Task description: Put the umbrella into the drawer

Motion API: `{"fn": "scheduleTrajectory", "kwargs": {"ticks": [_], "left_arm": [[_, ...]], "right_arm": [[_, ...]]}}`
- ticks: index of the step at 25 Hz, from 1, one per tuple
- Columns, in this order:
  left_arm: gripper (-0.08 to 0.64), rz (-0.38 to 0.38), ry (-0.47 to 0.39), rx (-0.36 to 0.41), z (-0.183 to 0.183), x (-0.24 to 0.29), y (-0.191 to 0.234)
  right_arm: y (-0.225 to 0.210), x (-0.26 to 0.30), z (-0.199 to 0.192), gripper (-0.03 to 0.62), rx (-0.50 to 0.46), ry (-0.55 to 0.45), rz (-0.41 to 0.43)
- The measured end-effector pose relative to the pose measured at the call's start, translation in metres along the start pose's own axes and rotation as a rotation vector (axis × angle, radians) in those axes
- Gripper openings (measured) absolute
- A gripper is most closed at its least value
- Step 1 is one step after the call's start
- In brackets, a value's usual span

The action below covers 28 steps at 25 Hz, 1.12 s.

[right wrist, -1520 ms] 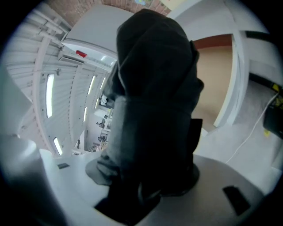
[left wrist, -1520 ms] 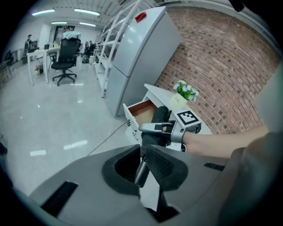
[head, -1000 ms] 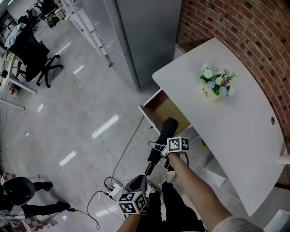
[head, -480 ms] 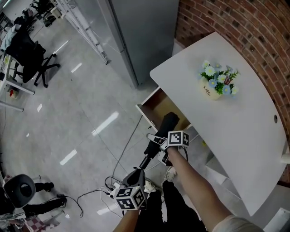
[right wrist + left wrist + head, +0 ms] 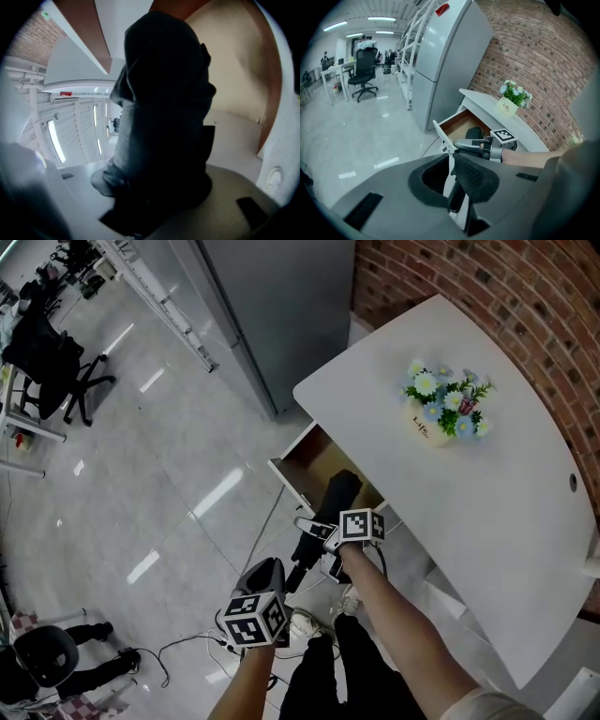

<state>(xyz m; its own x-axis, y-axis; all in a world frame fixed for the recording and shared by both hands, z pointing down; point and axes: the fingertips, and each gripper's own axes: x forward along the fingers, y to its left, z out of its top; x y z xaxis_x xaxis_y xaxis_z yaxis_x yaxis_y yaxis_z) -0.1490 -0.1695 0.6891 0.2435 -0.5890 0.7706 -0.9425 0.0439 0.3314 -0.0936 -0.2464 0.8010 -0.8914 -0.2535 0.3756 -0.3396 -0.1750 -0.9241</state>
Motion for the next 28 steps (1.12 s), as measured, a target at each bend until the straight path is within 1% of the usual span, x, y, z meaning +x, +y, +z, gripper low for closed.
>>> {"fn": "scheduleTrajectory", "kwargs": {"ticks": [3,7,14,16,19,22,24,28], "left_arm": [[0.040,-0.002,-0.003,0.005,0.012,0.021,-0.004],[0.040,0.012,0.009,0.012,0.020,0.043,-0.005],[0.040,0.027,0.009,0.003,0.024,0.060,-0.001],[0.040,0.027,0.003,-0.006,0.024,0.063,-0.002],[0.040,0.028,-0.009,-0.022,0.025,0.066,-0.004],[0.040,0.038,-0.029,-0.039,0.027,0.066,-0.005],[0.040,0.044,-0.042,-0.049,0.029,0.065,-0.006],[0.040,0.057,-0.056,-0.053,0.035,0.063,-0.005]], "right_arm": [[-0.004,0.002,0.003,0.265,0.005,0.008,0.003],[-0.007,0.006,0.003,0.265,0.023,0.021,0.011],[0.001,0.013,0.018,0.265,0.084,0.010,0.086],[0.003,0.014,0.023,0.265,0.087,0.008,0.114],[0.007,0.012,0.022,0.266,0.108,0.028,0.126],[0.012,0.009,0.023,0.301,0.149,0.028,0.149],[0.008,0.005,0.027,0.310,0.164,0.007,0.145],[-0.001,-0.005,0.032,0.318,0.156,-0.023,0.101]]}}
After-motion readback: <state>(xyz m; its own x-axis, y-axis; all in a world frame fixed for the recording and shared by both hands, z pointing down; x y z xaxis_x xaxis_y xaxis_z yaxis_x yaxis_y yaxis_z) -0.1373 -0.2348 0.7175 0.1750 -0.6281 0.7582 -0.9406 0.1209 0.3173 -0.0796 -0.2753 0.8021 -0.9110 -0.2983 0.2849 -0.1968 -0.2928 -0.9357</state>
